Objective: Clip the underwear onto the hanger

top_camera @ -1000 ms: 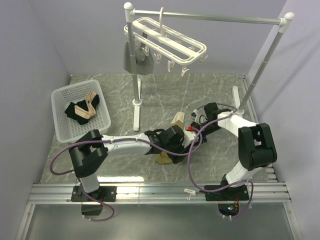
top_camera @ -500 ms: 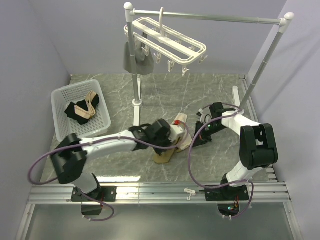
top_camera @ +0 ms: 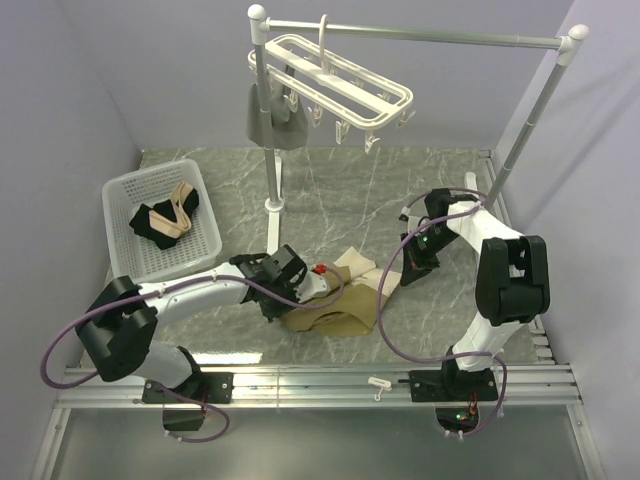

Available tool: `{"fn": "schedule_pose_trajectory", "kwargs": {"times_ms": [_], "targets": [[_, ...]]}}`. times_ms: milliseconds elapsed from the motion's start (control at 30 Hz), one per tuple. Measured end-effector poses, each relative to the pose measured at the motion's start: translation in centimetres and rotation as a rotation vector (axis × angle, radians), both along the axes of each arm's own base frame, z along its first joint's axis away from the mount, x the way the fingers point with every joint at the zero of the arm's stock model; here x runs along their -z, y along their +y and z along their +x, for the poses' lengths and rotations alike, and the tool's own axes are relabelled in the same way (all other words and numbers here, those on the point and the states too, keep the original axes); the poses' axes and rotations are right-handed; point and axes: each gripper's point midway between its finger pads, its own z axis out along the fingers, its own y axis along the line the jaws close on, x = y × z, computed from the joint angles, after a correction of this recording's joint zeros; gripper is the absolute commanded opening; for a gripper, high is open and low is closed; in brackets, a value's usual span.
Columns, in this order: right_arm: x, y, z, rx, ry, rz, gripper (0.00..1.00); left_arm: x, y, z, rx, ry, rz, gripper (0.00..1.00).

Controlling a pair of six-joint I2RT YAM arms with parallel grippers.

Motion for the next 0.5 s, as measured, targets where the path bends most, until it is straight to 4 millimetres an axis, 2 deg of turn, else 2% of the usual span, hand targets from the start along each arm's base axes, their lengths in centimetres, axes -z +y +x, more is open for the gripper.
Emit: {"fn": "schedule_pose_trajectory", "kwargs": {"times_ms": [67,167,200,233,300,333,500], "targets": [[0.0,-1.1,-0.3,-0.048,-0.007,-0.05,0.0,0.9,1.3,-0.1,0.004,0.025,0.048,0.0],[0.3,-2.6,-1.1,-0.117,-0.002,-0.117,0.0,1.8,1.9,-0.5,0.037,0.066,0.081,0.26],[0.4,-3.2,-1.3,-0.141,-0.001,-0.14,0.0,1.9,1.9,-0.6,0.046,0.082,0.079,0.45],[0.5,-3.7,-1.5,-0.163,-0.004,-0.161,0.0,1.9,1.9,-0.8,0.055,0.105,0.069,0.51],[0.5,-4.4,-1.6,-0.192,-0.009,-0.192,0.0,0.6,1.4,-0.4,0.035,0.146,0.013,0.56],[0.5,-4.7,-1.7,-0.204,-0.013,-0.203,0.0,-0.5,0.7,0.6,0.016,0.146,-0.038,0.55],[0.7,-5.4,-1.6,-0.229,-0.023,-0.23,0.0,-7.6,-5.4,7.9,-0.027,0.012,-0.288,0.53]]}}
